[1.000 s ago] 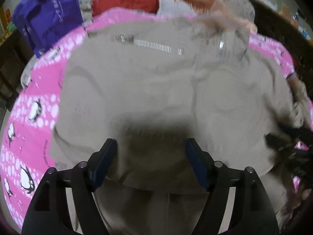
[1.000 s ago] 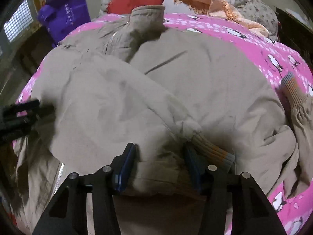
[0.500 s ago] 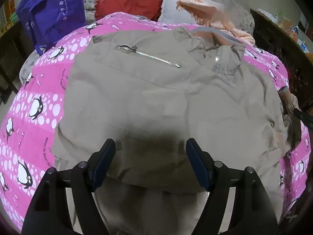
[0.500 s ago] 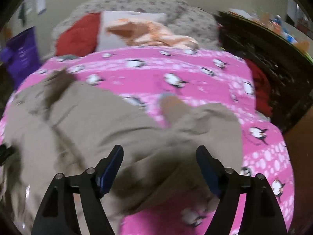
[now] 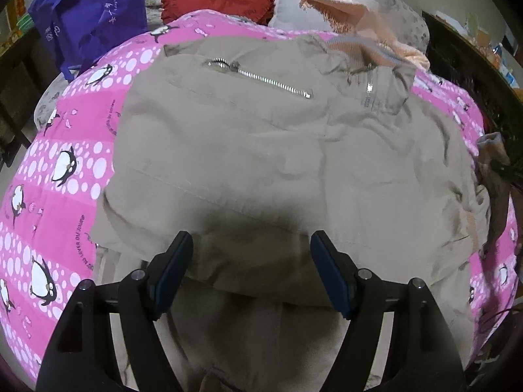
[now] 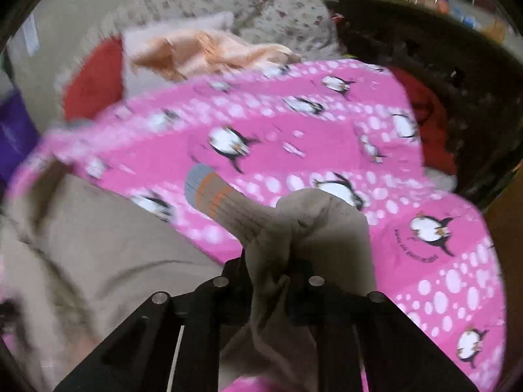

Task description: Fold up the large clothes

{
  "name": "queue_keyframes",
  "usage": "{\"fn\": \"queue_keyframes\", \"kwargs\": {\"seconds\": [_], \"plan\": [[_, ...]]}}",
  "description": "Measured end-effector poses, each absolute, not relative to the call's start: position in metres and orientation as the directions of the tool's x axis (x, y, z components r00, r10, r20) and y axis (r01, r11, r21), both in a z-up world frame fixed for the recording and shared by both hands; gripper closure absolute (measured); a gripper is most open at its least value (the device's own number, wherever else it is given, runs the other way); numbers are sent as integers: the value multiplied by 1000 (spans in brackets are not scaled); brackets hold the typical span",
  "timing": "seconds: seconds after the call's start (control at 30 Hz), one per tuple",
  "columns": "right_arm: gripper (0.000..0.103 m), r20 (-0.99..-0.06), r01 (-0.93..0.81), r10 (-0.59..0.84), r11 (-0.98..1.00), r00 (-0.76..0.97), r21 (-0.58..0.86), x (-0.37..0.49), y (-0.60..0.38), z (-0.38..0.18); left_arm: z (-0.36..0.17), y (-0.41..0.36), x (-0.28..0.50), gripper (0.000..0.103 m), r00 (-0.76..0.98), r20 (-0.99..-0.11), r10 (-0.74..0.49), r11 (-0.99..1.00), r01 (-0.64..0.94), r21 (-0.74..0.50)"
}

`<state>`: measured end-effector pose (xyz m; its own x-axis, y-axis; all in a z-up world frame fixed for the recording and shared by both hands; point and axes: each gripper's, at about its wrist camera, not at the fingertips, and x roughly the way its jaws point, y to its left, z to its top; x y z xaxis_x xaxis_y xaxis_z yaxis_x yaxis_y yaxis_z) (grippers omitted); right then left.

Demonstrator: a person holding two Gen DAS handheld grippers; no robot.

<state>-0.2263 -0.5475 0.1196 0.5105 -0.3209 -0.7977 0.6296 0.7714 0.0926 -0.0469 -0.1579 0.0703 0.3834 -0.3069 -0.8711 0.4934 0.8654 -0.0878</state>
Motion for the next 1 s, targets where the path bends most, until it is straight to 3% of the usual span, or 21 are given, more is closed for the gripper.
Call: {"fn": "queue_keyframes", "kwargs": {"seconds": [0.13, 0.27, 0.47, 0.57, 0.67, 0.8, 1.0], "plan": [[91, -715, 491, -159, 824, 681, 284, -254, -531, 168, 83, -148, -47, 29, 413, -844, -342, 868, 484, -115], [91, -610, 225, 81, 884, 788, 409, -261, -491, 230, 97, -136, -41, 29, 437, -828, -351, 876, 465, -127], [91, -517, -207, 506, 823, 690, 529, -226, -405, 282, 121, -110, -35, 29, 496, -788, -364, 889, 438, -135], [91, -494, -336, 634, 754, 595, 564, -196, -359, 288, 127, -95, -31, 29, 525, -773, -357, 898, 422, -128], [91, -563, -397, 662, 748, 494, 532, -146, -304, 274, 128, -79, -24, 29, 540, -766, -349, 908, 396, -135], [91, -688, -354, 620, 783, 376, 512, -66, -264, 216, 119, -66, -18, 29, 534, -771, -347, 915, 374, -153], [90, -855, -261, 453, 883, 253, 391, 22, -256, 110, 106, -64, -15, 29, 495, -789, -363, 901, 401, -163]]}}
